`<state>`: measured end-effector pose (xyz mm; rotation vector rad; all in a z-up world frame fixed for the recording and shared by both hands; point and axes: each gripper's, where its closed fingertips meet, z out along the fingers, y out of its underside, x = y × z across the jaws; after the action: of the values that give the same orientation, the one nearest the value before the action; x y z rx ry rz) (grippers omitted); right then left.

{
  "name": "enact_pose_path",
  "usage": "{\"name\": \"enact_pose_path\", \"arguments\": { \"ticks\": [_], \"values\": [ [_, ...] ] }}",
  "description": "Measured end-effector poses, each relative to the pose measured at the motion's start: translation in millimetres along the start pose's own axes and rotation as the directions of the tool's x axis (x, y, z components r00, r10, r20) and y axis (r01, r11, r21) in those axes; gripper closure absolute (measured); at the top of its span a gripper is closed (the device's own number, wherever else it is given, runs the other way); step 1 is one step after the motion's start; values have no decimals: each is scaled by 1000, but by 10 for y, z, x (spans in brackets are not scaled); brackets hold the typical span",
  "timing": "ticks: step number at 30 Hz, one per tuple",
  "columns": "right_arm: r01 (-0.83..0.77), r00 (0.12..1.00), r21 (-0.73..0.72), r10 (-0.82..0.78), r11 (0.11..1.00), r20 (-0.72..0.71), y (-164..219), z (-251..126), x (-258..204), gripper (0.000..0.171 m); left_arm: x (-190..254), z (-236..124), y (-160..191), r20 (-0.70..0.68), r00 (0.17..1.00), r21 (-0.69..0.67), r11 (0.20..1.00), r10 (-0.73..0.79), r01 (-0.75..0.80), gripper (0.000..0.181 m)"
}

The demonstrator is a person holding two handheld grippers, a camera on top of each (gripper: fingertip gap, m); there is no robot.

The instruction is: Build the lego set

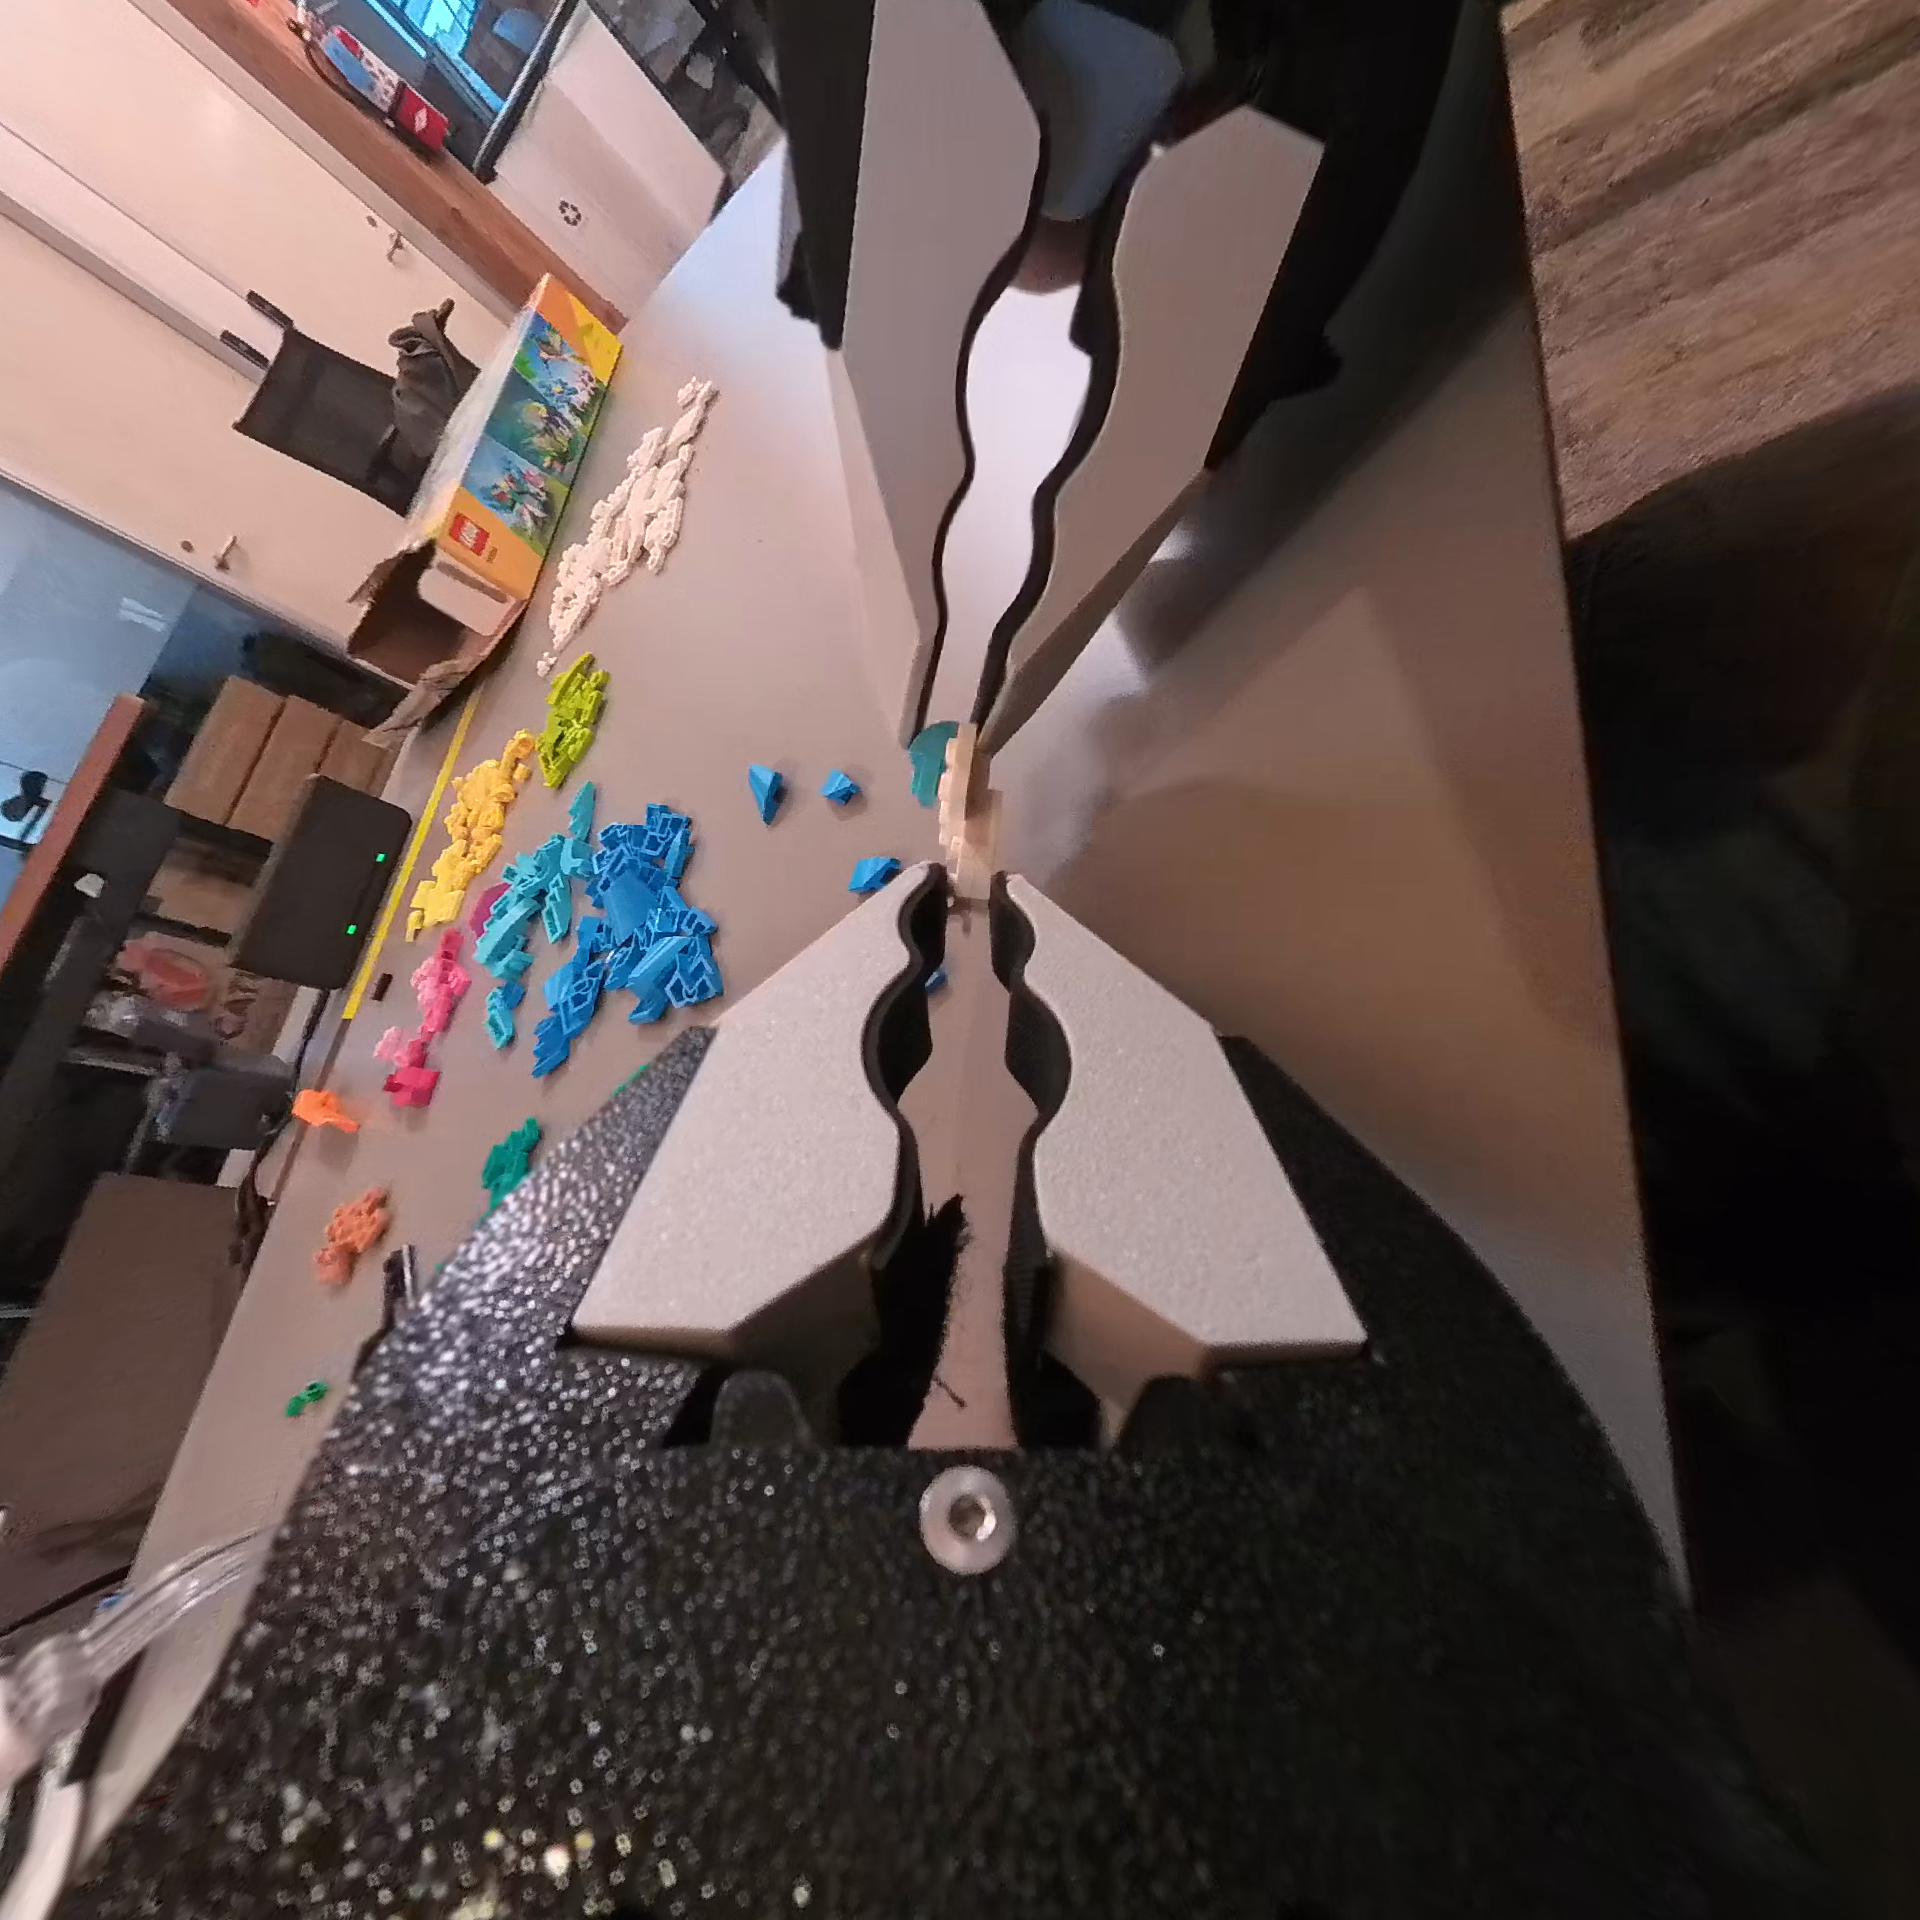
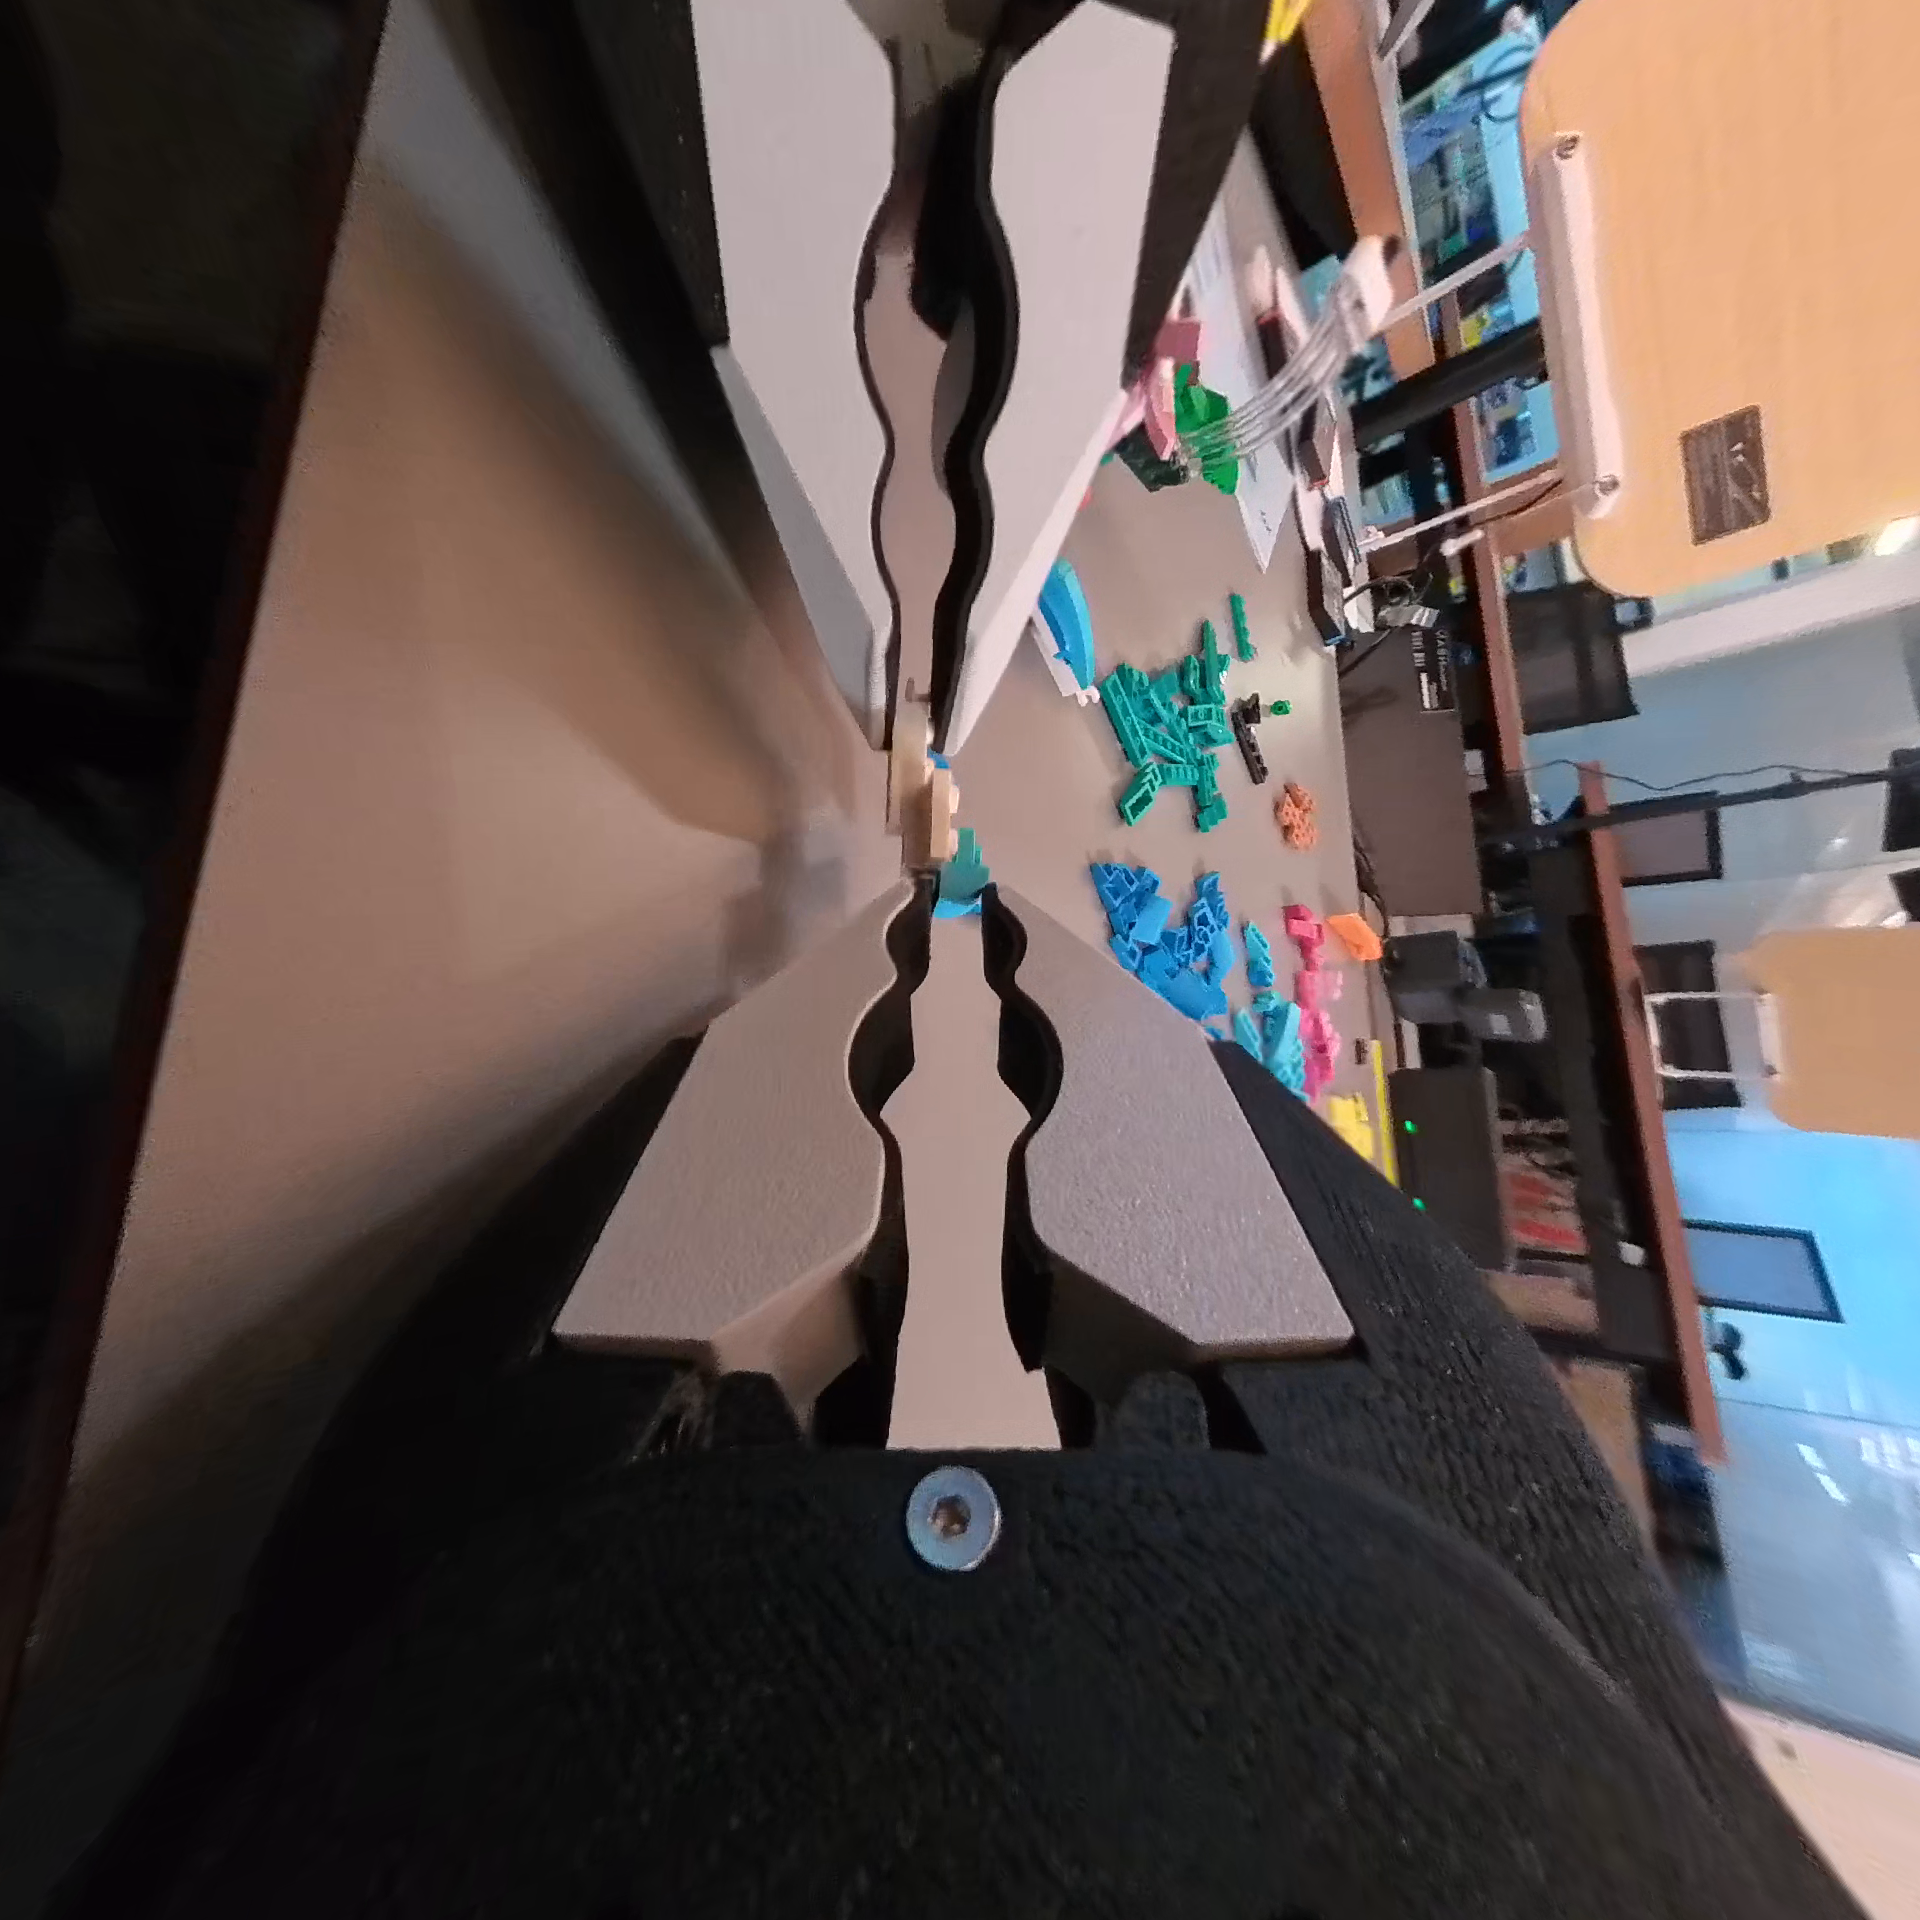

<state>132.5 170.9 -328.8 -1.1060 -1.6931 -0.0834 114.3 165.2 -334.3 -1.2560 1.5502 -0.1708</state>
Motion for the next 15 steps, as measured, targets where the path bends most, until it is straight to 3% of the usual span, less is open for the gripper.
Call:
{"name": "enact_pose_path", "arguments": {
  "ticks": [15],
  "values": [
    [-302,904,139,238,943,355,-139,-182,-202,162,239,-63,-125,-256,953,24,985,-162,173,176]
  ]
}}
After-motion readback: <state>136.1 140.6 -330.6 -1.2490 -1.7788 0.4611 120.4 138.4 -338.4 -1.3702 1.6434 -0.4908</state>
